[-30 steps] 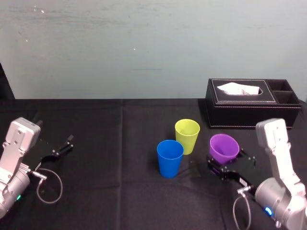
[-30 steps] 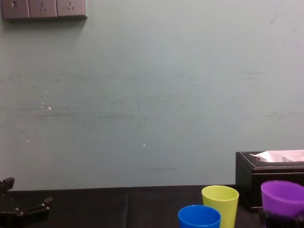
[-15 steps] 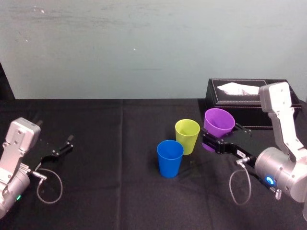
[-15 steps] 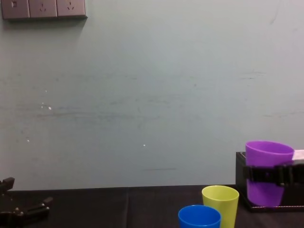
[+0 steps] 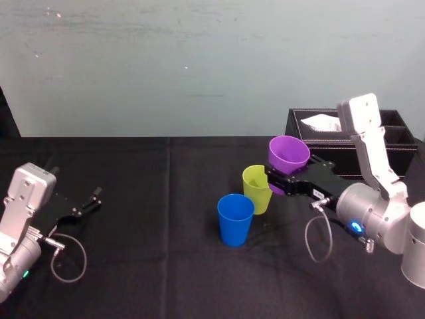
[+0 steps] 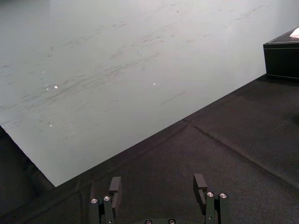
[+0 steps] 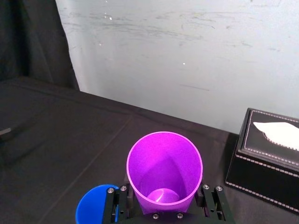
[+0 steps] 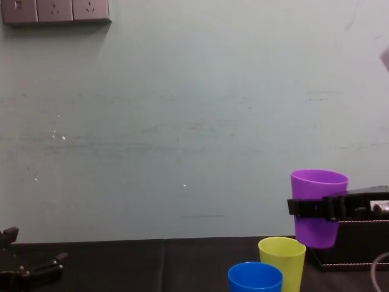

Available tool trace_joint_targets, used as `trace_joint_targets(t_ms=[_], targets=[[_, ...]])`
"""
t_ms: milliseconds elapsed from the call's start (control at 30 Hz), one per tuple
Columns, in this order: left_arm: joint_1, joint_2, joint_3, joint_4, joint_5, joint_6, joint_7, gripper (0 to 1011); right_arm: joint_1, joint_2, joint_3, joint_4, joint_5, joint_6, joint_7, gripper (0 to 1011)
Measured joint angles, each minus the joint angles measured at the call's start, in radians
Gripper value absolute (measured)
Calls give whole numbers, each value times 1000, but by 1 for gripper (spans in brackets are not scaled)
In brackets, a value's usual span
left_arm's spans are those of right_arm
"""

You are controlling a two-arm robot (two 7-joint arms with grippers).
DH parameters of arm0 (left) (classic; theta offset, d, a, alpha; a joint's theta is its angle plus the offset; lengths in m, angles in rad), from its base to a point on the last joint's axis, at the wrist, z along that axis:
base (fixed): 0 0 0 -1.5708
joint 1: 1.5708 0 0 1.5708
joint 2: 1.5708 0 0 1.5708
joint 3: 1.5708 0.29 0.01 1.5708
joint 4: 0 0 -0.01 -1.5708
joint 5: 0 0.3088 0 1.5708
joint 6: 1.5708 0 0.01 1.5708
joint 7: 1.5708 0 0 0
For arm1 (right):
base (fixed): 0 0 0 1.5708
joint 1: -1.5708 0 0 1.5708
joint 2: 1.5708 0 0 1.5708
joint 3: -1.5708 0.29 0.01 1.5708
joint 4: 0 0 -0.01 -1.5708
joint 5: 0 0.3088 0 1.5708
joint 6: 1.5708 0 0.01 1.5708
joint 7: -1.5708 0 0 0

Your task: Stack the three plastic cups sequentially using one hand.

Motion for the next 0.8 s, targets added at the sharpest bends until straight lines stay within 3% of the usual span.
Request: trace_joint_targets(t_ms=[200, 800], targets=[[0, 0, 0, 0, 0, 0, 0, 1000, 55, -8, -22, 53, -15, -7, -2, 716], [0, 0, 0, 0, 0, 0, 0, 1000, 103, -30, -43, 116, -24, -14, -1, 716]])
